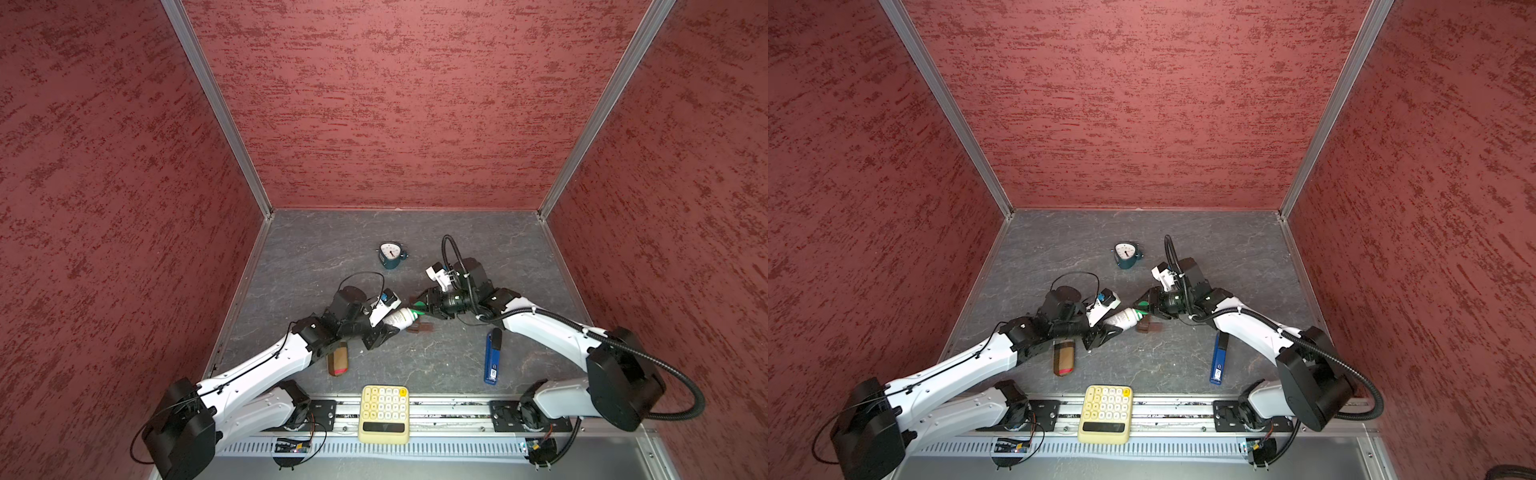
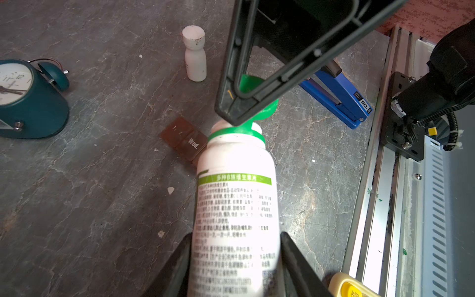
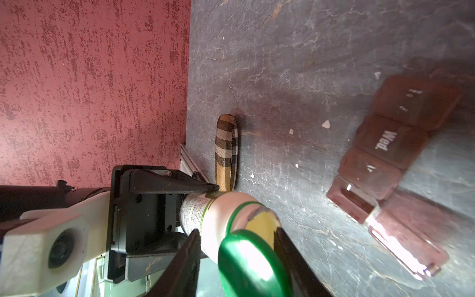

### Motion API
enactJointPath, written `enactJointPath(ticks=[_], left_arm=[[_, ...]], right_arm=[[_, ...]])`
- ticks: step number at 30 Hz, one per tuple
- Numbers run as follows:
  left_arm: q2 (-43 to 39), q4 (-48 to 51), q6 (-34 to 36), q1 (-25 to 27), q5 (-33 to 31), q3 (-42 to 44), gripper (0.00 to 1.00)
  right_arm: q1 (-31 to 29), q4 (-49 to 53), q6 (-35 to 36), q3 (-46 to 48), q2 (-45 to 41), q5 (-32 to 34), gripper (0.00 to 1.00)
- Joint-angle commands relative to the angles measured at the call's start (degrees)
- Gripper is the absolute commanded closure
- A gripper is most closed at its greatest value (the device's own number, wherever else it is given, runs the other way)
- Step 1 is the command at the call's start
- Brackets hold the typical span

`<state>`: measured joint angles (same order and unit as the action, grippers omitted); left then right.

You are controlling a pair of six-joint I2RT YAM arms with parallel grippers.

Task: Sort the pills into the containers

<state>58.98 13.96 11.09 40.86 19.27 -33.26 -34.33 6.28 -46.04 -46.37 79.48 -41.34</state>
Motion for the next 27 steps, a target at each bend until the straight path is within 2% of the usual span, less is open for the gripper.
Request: enactJointPath(ticks=[1, 27], left_arm=[[1.4, -1.6, 1.9, -1.1, 2.2, -0.4, 1.00], [8.5, 8.2, 8.8, -4.2, 6.8, -5.6, 1.00]], right_arm=[[-0.3, -0.7, 0.5, -1.8, -0.5, -0.7, 0.53], [-0.3, -4.8, -0.4, 0.9, 2.1, -0.1, 0.54]])
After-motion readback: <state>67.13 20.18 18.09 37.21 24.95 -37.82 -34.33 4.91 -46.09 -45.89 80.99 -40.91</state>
